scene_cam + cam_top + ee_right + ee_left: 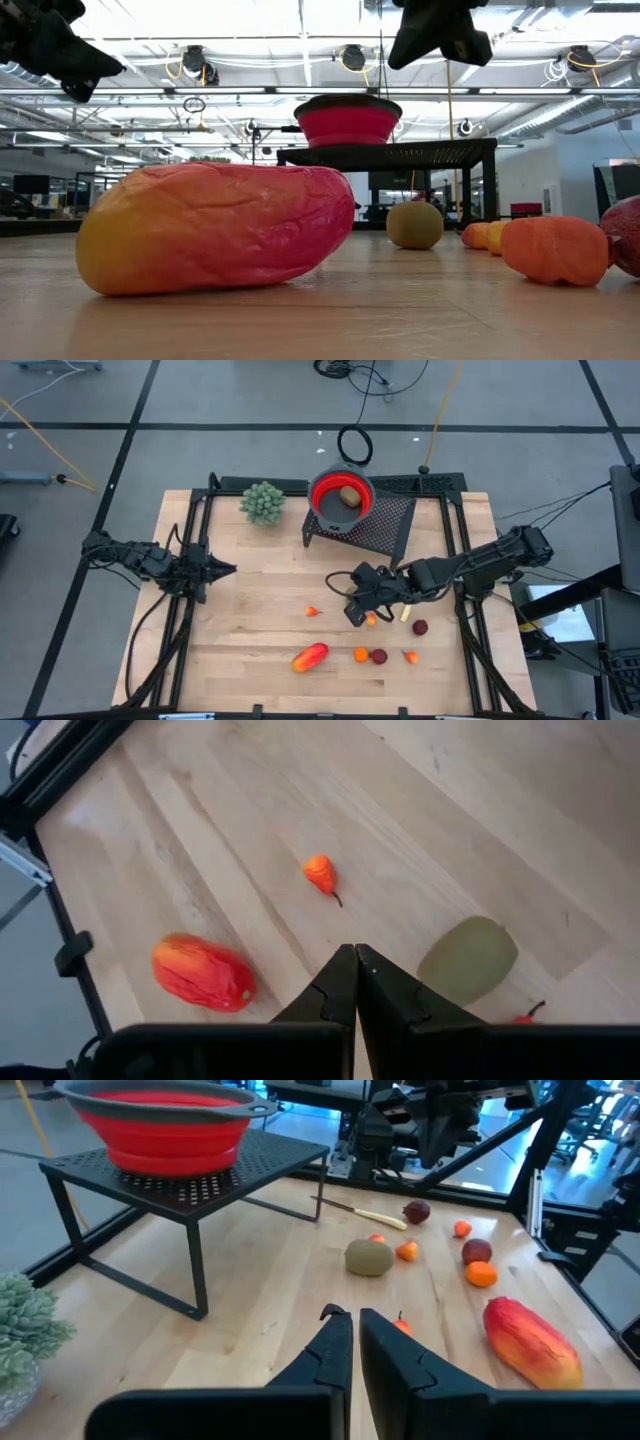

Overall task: Pick & Place Fruit
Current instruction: Put the kiwi into the red strainer bowl

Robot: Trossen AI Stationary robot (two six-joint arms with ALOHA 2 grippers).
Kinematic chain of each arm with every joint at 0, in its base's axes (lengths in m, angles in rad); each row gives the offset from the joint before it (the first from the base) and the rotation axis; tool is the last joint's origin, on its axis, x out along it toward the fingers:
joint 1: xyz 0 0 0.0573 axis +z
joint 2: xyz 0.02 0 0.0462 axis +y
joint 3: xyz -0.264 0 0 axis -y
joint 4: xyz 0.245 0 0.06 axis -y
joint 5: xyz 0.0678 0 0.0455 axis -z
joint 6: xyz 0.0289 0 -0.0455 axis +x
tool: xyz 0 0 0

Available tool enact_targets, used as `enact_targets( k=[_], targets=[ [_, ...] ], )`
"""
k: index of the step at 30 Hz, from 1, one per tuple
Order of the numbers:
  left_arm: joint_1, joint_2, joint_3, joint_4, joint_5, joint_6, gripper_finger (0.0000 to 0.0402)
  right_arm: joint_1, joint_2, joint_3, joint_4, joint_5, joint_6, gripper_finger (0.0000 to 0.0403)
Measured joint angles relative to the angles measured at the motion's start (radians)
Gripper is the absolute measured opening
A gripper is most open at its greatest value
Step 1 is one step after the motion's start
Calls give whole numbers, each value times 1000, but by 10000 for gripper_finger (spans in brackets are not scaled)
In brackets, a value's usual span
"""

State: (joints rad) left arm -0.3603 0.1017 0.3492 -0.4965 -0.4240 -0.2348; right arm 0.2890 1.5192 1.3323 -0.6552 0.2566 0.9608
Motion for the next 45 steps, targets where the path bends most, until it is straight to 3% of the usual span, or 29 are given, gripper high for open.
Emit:
enact_targets(
  k=[6,14,25,36,45],
  targets=[
    [0,3,0,0,-8,4,2,-1,0,0,0,0,47,3],
    [0,3,0,-2,15,31,26,-9,0,0,0,0,145,34],
    [0,3,0,-1,91,58,32,-17,0,0,-1,-1,245,132],
    [0,3,0,-1,93,102,31,-57,0,-6,-13,-38,316,238],
    [0,3,0,-1,91,127,31,-94,0,-140,87,-132,397,269]
  ],
)
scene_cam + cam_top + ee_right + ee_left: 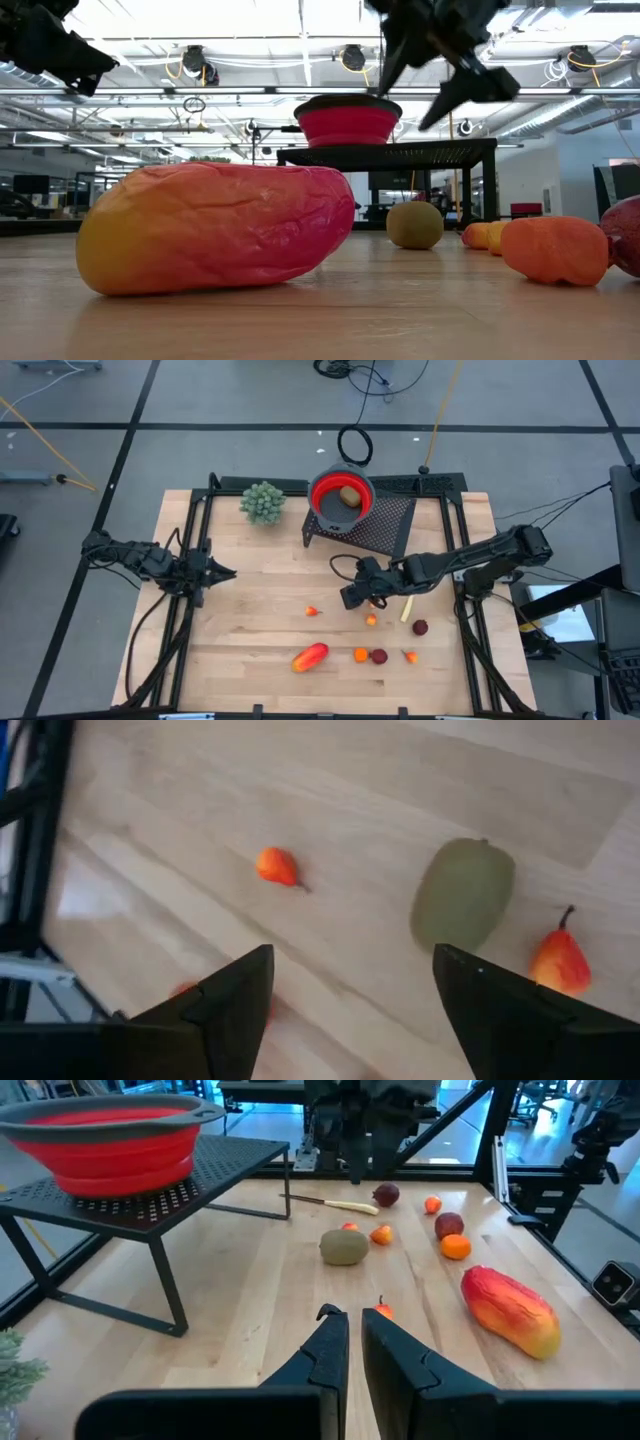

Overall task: Pick & Place Fruit
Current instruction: Put the kiwi into the red strainer bowl

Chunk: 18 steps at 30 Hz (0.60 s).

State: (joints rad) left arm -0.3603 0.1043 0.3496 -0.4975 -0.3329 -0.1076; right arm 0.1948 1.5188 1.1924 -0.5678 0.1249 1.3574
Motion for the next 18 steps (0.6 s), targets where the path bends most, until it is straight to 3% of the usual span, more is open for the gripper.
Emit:
enact_targets(
  k=[7,18],
  targets=[
    [27,0,0,0,-6,11,31,-5,0,-102,144,-52,37,264],
    [87,0,0,0,-6,24,31,-1,0,-166,205,-106,74,259]
  ],
)
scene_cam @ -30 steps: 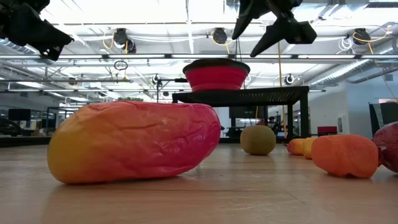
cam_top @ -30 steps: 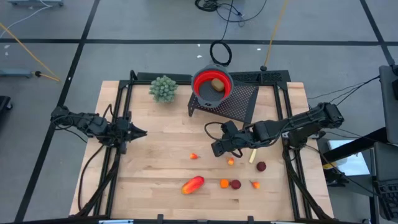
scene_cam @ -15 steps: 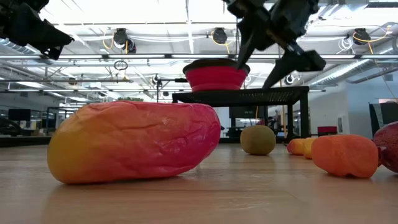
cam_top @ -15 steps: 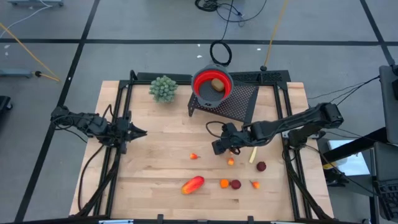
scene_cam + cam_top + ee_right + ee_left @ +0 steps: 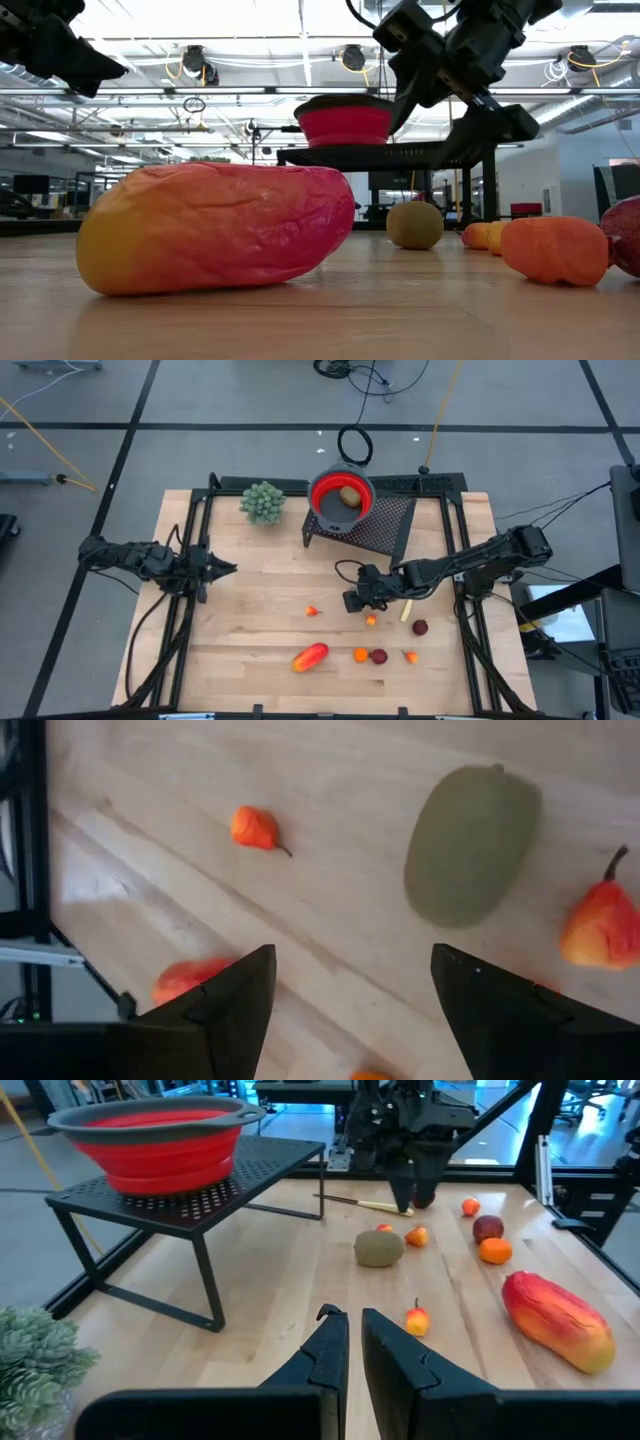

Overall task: Pick & Place Fruit
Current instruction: Put the kiwi into the red strainer bowl

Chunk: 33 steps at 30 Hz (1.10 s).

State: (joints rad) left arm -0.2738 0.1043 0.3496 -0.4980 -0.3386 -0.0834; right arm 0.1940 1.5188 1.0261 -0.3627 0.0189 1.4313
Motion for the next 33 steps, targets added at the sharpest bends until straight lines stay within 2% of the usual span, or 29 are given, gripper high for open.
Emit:
enact_targets(
  k=[20,27,33],
  targets=[
    [7,0,0,0,8,2,31,18,0,0,1,-22,-54,260],
    [7,0,0,0,8,2,31,19,0,0,53,-23,-63,261],
    [7,0,0,0,8,2,31,40,0,0,58,33,-85,274]
  ],
)
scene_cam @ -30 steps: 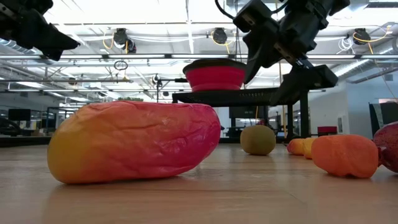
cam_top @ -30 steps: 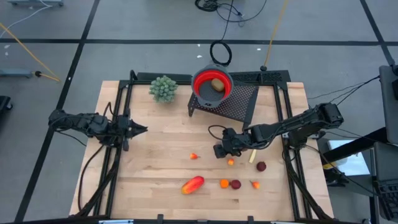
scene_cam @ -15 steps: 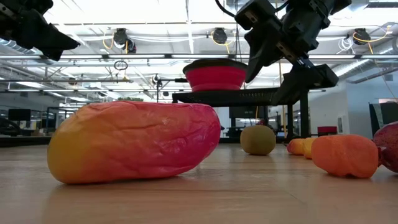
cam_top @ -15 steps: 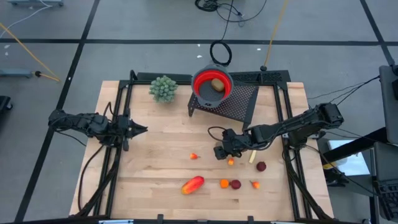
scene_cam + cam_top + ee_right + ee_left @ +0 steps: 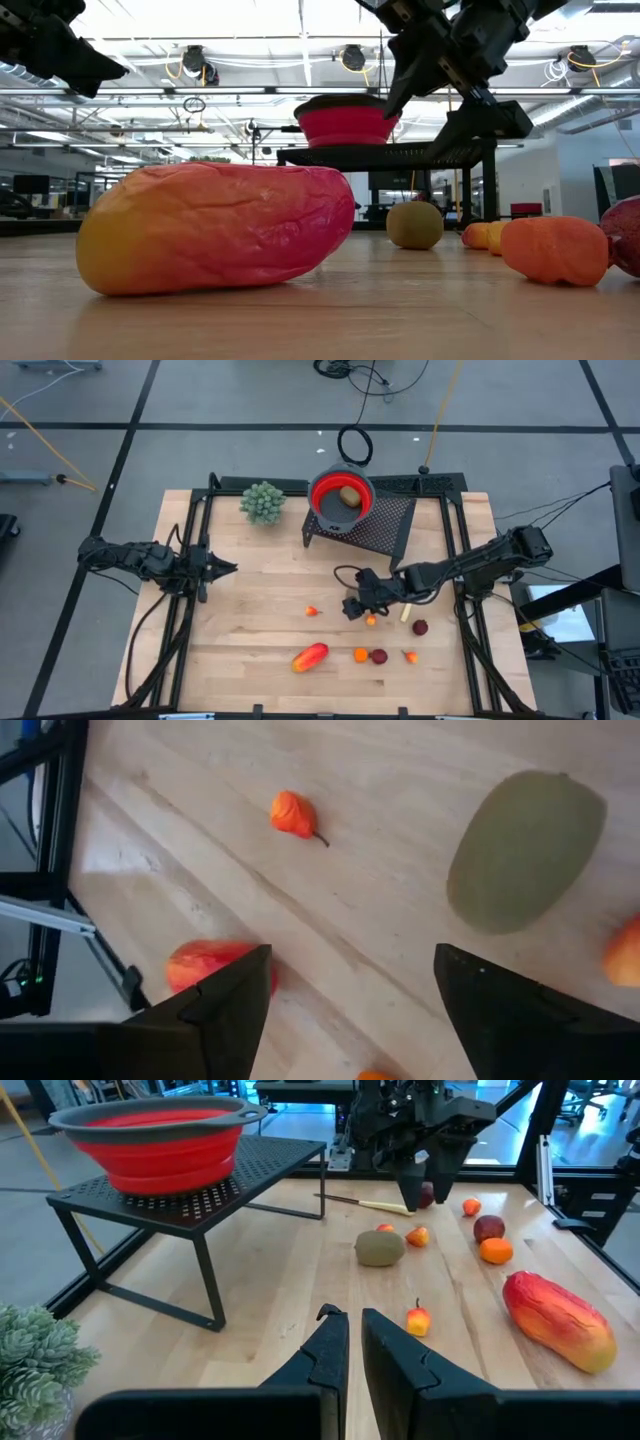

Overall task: Pick & Place Fruit
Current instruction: Put the kiwi into the red strainer bowl

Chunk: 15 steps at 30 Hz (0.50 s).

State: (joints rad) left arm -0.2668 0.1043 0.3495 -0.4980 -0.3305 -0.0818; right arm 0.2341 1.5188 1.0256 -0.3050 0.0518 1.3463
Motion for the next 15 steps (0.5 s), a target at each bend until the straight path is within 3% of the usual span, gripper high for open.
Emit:
enact_targets(
  k=[6,15],
  targets=[
    [0,0,0,0,0,0,31,10,0,0,-20,8,2,297],
    [0,0,0,0,0,-1,31,8,0,0,-47,109,3,351]
  ],
)
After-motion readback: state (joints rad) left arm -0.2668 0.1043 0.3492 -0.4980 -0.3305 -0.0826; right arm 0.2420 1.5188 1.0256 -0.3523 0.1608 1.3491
